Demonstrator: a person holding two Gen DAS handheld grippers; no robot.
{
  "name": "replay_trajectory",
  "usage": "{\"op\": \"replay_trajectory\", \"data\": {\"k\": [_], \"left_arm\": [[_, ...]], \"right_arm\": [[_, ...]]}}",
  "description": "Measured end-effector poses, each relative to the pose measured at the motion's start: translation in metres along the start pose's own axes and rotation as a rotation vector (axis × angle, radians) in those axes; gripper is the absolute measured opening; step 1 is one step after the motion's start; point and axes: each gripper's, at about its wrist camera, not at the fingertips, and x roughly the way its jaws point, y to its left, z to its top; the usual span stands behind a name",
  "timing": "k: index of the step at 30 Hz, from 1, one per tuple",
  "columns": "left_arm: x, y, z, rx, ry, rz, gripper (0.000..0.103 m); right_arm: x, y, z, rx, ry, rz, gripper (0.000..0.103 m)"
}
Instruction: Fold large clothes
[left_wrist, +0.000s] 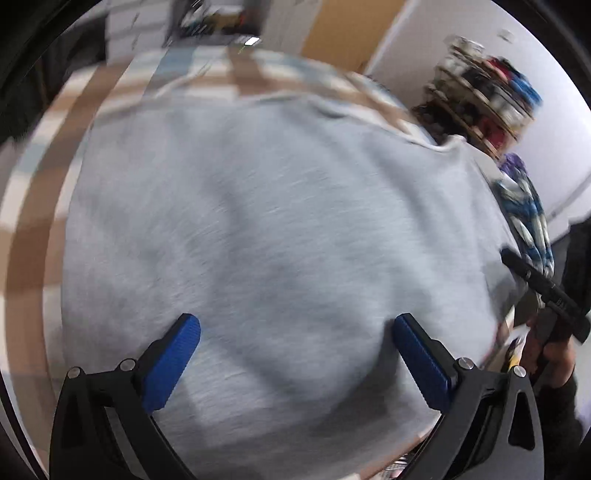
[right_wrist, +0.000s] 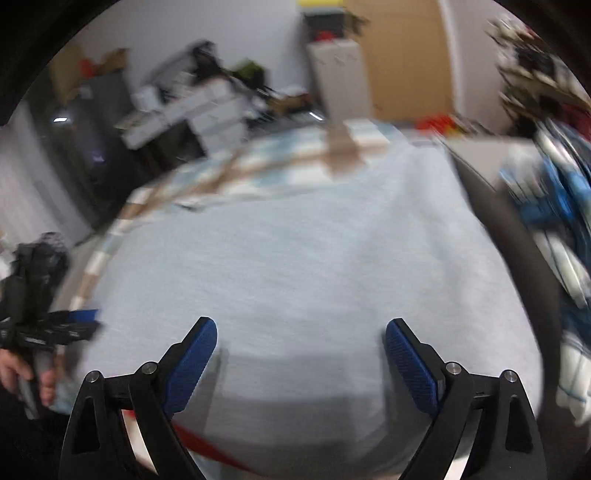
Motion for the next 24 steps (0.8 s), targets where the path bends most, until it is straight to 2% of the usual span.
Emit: {"op": "replay_trajectory", "data": {"k": [2, 4, 6, 8, 9, 11, 13, 17, 20, 24], "left_arm": [[-0.002, -0.002, -0.001, 0.027, 0.002, 0.001, 0.102], [-0.002, -0.007, -0.004, 0.064, -0.005, 0.036, 0.102], [-0.002, -0.011, -0.005, 0.087, -0.009, 0.079, 0.102], [-0.001, -0.007, 0.000, 0.070, -0.011, 0.079, 0.102], [-0.004, -0.005, 0.001, 0.052, -0.013, 0.078, 0.102], [-0.011, 0.001, 0.005, 0.003, -0.024, 0.130, 0.102], [-0.022, 0.004, 0.007, -0.022, -0.062, 0.124, 0.102], [-0.046, -0.028, 0.006, 0.008, -0.156, -0.067, 0.102], [-0.042, -0.065, 0.006, 0.090, -0.162, -0.111, 0.102], [-0.015, -0.107, 0.007, 0.177, -0.094, -0.083, 0.102]], "right_arm": [[0.014, -0.005, -0.005, -0.011, 0.073, -0.016, 0.094], [0.015, 0.010, -0.010, -0.121, 0.107, -0.098, 0.094], [0.013, 0.015, -0.016, -0.154, 0.094, -0.132, 0.094], [0.011, 0.018, -0.019, -0.169, 0.086, -0.154, 0.094], [0.007, 0.016, -0.019, -0.149, 0.071, -0.140, 0.094], [-0.001, 0.008, -0.017, -0.110, 0.048, -0.103, 0.092], [-0.025, -0.013, -0.017, 0.013, -0.021, 0.017, 0.093], [-0.067, -0.051, -0.031, 0.263, -0.144, 0.199, 0.096], [-0.070, -0.076, -0.047, 0.425, -0.117, 0.272, 0.097], [-0.056, -0.096, -0.058, 0.585, -0.045, 0.307, 0.097]]}}
